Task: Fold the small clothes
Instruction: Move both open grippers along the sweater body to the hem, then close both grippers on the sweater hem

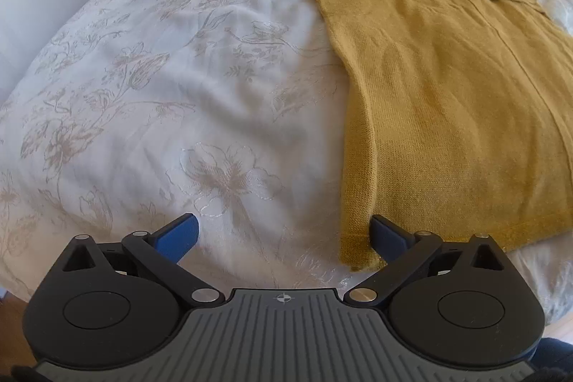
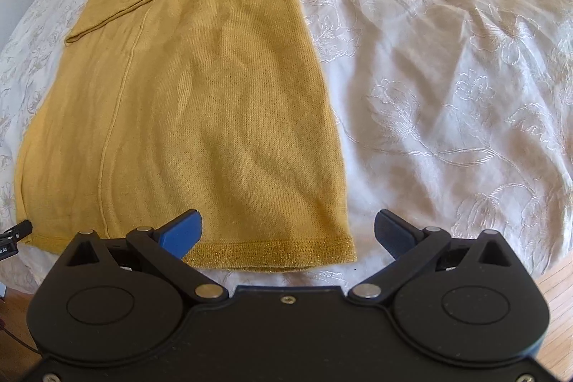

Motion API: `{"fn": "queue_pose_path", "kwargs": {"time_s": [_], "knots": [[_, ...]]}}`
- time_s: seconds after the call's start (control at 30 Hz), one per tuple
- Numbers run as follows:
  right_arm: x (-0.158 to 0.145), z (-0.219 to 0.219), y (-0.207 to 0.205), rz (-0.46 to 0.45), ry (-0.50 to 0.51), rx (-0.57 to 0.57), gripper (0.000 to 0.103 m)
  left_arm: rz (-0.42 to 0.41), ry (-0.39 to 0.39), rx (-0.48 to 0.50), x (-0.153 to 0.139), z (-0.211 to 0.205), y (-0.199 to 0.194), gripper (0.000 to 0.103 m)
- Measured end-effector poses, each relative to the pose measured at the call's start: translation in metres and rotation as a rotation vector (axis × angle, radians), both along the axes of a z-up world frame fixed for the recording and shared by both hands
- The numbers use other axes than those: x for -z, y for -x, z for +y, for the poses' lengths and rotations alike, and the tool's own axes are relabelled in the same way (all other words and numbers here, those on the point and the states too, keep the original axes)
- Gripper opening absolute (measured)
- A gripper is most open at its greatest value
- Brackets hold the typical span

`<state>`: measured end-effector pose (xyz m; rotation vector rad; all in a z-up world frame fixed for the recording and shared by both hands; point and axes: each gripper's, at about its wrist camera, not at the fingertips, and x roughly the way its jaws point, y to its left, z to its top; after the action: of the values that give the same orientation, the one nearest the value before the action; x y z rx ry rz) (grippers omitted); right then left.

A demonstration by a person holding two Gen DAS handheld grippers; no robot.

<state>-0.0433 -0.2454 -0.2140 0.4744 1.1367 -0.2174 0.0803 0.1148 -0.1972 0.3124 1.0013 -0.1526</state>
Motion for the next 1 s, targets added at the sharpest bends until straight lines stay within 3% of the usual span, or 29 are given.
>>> {"fn": "queue_pose_path", "kwargs": {"time_s": [0.17,0.3,0.53,1.0], "knots": [[0.002,-0.004,0.002,-0.023,-0.006,-0.018,0.102,-0.041,0.176,0.076,-0.013,-0.009,0.007,0.101],[0.004,-0.011,0.001,-0.035,-0.019,-0.027,0.102,-0.045,0.232,0.120,-0.011,-0.026,0.007,0.102],[0.012,-0.019,-0.004,-0.032,-0.054,-0.057,0.102,0.039,0.219,0.073,0.010,-0.025,-0.011,0.101],[0.040,-0.024,-0.021,-0.019,-0.141,-0.099,0.103,0.131,0.186,0.091,0.026,-0.032,-0.028,0.103]]}}
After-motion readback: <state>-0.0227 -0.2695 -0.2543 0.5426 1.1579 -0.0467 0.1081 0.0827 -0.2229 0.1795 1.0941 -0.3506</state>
